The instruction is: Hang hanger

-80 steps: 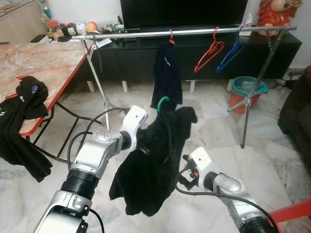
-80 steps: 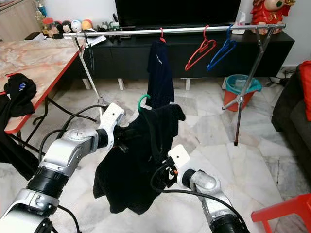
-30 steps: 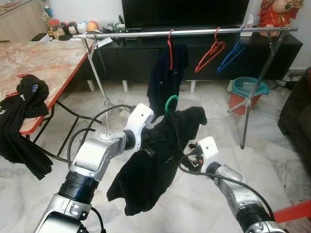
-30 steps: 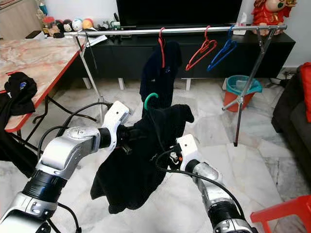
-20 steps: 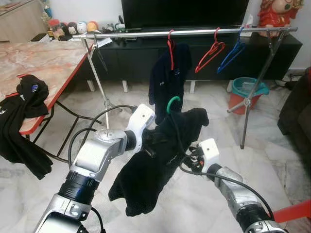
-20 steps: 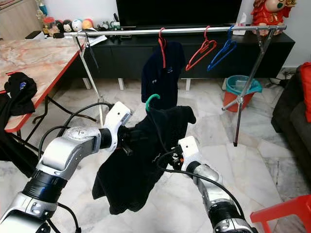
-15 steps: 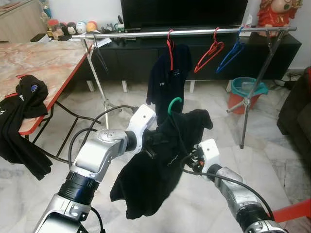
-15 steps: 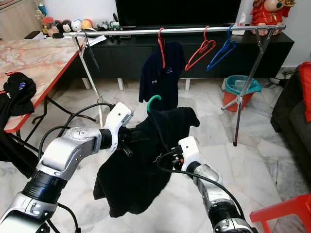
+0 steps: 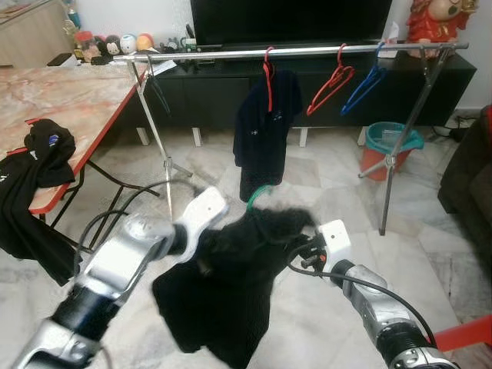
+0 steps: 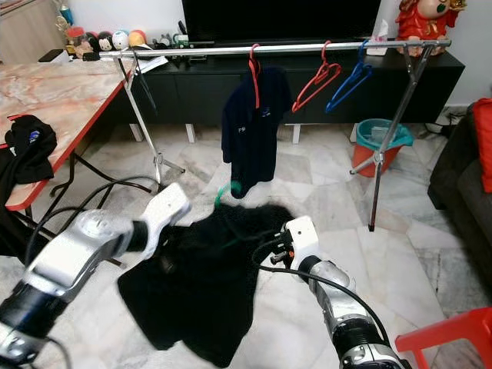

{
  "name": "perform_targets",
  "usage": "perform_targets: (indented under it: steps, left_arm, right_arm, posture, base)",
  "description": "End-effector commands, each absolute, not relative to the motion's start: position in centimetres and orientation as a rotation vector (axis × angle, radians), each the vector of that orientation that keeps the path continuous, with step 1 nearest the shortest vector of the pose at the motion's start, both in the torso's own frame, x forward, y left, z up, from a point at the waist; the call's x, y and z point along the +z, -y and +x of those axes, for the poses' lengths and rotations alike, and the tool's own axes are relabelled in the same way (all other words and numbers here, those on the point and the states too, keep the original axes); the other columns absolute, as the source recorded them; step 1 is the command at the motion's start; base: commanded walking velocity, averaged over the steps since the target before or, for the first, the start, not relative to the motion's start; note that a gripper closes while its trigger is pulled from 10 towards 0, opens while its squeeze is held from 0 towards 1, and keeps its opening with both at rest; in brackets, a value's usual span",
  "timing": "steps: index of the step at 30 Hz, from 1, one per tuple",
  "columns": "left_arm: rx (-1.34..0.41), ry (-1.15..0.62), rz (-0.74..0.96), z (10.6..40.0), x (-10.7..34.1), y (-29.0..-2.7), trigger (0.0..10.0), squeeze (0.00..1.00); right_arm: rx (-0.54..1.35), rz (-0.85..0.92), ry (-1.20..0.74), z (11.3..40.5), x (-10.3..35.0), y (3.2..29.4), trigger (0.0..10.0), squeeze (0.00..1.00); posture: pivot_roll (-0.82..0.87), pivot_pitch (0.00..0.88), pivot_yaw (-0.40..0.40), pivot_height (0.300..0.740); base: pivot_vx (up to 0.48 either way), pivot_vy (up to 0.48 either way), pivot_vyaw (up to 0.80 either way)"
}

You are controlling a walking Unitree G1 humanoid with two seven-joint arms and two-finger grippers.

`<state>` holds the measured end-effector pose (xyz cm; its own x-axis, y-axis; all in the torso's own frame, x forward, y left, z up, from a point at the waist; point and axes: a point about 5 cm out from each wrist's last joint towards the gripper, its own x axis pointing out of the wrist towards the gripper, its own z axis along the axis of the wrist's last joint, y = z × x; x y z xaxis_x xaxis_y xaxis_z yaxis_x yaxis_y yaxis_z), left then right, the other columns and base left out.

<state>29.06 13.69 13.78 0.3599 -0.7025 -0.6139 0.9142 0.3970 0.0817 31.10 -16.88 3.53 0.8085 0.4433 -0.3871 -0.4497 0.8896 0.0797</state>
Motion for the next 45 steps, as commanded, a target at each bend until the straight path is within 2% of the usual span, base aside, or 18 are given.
perform_targets:
  steps: [1,3,8,14,15,16,21,22,23,24,26,30,34,36,41,45]
  left_arm:
    - [-1.155,-0.503,0.512,28.6,14.4,-13.7,10.0,0.00]
    - [-1.225,-0.475,0.523,28.0,14.8,-14.3,10.0,0.00]
    - [-1.278,-0.463,0.567,27.7,15.2,-15.3,10.0,0.00]
    - [-1.149,-0.436,0.598,29.3,15.2,-15.4,10.0,0.00]
    - [-1.147,-0.425,0.589,29.3,15.1,-15.2,10.0,0.00]
    - [-1.122,-0.415,0.562,29.6,14.8,-14.7,10.0,0.00]
    - [-1.054,-0.424,0.521,30.0,14.1,-13.8,10.0,0.00]
    - [-0.996,-0.441,0.490,30.4,13.6,-13.4,10.0,0.00]
    - [-0.947,-0.456,0.461,30.7,13.3,-13.2,10.0,0.00]
    - [-0.924,-0.459,0.447,30.9,13.2,-13.0,10.0,0.00]
    - [-0.904,-0.461,0.430,31.1,13.1,-12.9,10.0,0.00]
    - [-0.871,-0.458,0.362,31.7,13.3,-11.8,10.0,0.00]
    - [-0.857,-0.460,0.355,31.9,13.4,-11.6,10.0,0.00]
    - [-0.814,-0.464,0.331,32.5,13.5,-11.2,10.0,0.00]
    - [-0.791,-0.471,0.309,32.8,13.6,-10.8,10.0,0.00]
    - [-0.787,-0.469,0.301,32.9,13.7,-10.7,10.0,0.00]
  right_arm:
    - [0.490,-0.037,-0.402,31.5,3.9,16.7,0.0,0.00]
    - [0.495,-0.047,-0.411,31.5,3.8,16.8,0.0,0.00]
    - [0.500,-0.062,-0.427,31.4,3.7,16.9,0.0,0.00]
    - [0.509,-0.081,-0.450,31.2,3.3,16.7,0.0,0.00]
    - [0.507,-0.084,-0.450,31.2,3.3,16.7,8.6,0.00]
    - [0.503,-0.084,-0.450,31.2,3.3,16.6,10.0,0.00]
    - [0.531,-0.069,-0.422,31.0,3.8,16.7,10.0,0.00]
    - [0.551,-0.062,-0.394,30.9,4.4,16.9,10.0,0.76]
    - [0.564,-0.050,-0.371,30.9,4.8,17.0,10.0,0.76]
    - [0.584,-0.047,-0.355,30.8,5.2,17.0,10.0,1.00]
    - [0.611,-0.046,-0.339,30.7,5.5,16.9,10.0,1.00]
    - [0.865,-0.032,-0.291,29.1,7.1,15.2,10.0,1.00]
    - [0.931,-0.040,-0.297,28.6,7.2,14.8,10.0,1.00]
    - [1.038,-0.062,-0.348,27.5,7.0,14.4,10.0,1.00]
    - [1.133,-0.118,-0.449,25.9,6.2,14.9,10.0,1.00]
    - [1.092,-0.141,-0.460,26.2,6.1,15.5,10.0,1.00]
  posture:
    - [0.05,0.000,0.019,0.740]
    - [0.05,0.000,0.018,0.740]
    - [0.05,0.000,0.015,0.740]
    - [0.05,0.000,0.016,0.740]
    - [0.05,0.000,0.017,0.740]
    - [0.05,0.000,0.018,0.740]
    - [0.04,0.000,0.023,0.740]
    - [0.03,0.000,0.026,0.740]
    - [0.03,0.000,0.026,0.740]
    - [0.03,0.000,0.025,0.740]
    - [0.02,0.000,0.025,0.740]
    - [0.02,0.000,0.022,0.740]
    - [0.02,0.000,0.020,0.740]
    - [0.02,0.000,0.014,0.740]
    - [0.02,0.000,0.008,0.740]
    - [0.02,0.000,0.006,0.740]
  base:
    - [0.000,0.000,0.00]
    - [0.000,0.000,0.00]
    - [0.000,0.000,0.00]
    - [0.000,0.000,0.00]
    - [0.000,0.000,0.00]
    - [0.000,0.000,0.00]
    - [0.000,0.000,0.00]
    - [0.000,0.000,0.00]
    - [0.000,0.000,0.00]
    - [0.000,0.000,0.00]
    - [0.000,0.000,0.00]
    - [0.000,0.000,0.00]
    - [0.000,0.000,0.00]
    - [0.000,0.000,0.00]
    - [0.000,0.000,0.00]
    - [0.000,0.000,0.00]
